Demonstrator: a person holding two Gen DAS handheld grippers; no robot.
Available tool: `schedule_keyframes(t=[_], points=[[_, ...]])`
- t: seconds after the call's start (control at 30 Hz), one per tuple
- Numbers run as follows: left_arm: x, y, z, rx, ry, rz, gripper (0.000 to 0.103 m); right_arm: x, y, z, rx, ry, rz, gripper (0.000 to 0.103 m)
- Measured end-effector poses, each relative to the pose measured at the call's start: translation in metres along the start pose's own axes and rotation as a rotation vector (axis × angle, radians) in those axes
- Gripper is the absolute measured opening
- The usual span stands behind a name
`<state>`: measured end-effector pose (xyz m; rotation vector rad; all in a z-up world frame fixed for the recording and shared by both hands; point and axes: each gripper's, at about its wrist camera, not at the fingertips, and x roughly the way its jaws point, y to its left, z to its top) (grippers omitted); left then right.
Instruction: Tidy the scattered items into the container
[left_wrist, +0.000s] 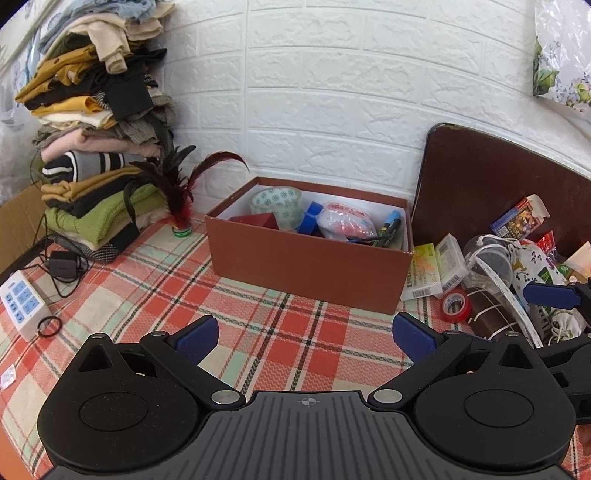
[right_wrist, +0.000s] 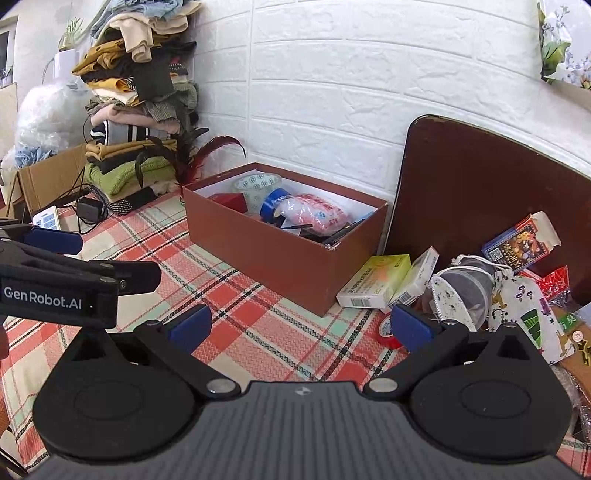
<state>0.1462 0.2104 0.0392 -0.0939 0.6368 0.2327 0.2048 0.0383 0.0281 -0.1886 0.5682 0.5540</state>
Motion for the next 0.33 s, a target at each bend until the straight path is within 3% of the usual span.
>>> schedule_keyframes(t=[0.33], points=[[0.0047,-0.0015,-0.0005,0.006,0.012,0.000,0.103,0.0054,0.0006,-0.0003,-0.002,0.011,0.009,0.103]])
